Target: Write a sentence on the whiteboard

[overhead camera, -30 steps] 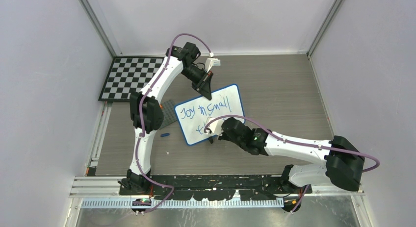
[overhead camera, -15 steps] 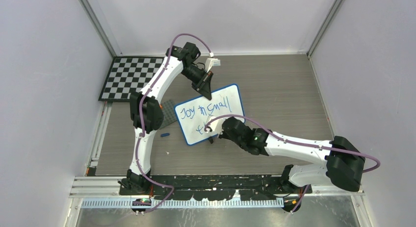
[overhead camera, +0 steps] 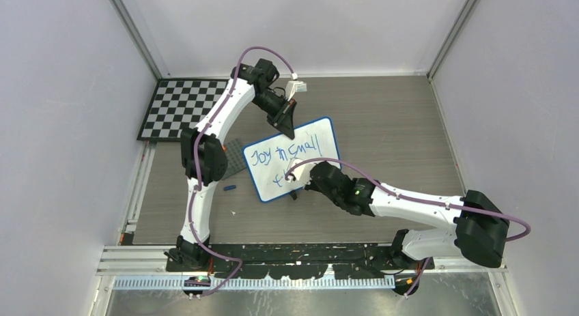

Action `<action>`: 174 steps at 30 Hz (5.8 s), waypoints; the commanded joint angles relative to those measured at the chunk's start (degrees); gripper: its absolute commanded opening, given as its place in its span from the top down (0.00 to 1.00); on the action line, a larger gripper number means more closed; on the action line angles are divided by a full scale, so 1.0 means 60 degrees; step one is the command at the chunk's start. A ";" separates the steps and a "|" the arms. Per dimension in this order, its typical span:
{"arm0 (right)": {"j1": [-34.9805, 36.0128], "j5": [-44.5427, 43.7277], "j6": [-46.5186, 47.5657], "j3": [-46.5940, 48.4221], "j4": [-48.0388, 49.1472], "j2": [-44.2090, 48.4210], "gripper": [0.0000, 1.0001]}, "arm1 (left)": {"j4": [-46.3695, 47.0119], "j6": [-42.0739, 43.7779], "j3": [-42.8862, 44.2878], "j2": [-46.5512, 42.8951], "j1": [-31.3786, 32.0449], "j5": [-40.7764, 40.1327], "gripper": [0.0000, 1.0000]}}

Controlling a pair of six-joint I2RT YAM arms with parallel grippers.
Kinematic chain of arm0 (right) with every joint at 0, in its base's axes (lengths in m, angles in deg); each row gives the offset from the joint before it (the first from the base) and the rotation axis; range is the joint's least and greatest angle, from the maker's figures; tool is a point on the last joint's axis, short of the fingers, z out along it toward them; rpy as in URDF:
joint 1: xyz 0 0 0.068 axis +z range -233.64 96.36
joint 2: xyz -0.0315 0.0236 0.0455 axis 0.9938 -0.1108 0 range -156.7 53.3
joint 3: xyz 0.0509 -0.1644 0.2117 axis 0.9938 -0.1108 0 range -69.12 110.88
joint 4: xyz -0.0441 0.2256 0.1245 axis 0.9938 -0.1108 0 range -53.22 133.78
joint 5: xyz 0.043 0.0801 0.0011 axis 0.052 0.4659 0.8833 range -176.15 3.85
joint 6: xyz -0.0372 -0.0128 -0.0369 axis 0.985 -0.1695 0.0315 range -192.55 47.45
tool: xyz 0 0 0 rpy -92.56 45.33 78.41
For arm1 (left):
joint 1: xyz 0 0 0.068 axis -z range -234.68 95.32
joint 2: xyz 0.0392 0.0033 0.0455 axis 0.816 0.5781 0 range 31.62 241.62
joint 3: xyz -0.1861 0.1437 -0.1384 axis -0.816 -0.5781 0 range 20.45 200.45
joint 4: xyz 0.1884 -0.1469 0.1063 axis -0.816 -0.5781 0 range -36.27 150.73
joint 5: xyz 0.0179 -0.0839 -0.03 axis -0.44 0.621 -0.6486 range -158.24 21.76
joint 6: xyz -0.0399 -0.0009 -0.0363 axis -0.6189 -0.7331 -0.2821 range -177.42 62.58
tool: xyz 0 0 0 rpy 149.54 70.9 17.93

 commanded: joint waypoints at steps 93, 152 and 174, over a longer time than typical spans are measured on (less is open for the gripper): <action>-0.0682 0.1055 -0.0348 -0.0387 -0.0191 0.0461 1.00 | -0.0621 -0.0059 -0.0336 0.0486 0.0629 -0.0716 1.00; -0.1019 0.2230 -0.0478 -0.0135 -0.1992 0.1663 1.00 | -0.0598 -0.0107 -0.0309 0.0412 0.0629 -0.0767 1.00; -0.1111 0.0399 -0.0393 0.0115 -0.1162 0.0296 1.00 | -0.0500 -0.0142 -0.0439 0.0324 0.0629 -0.0643 1.00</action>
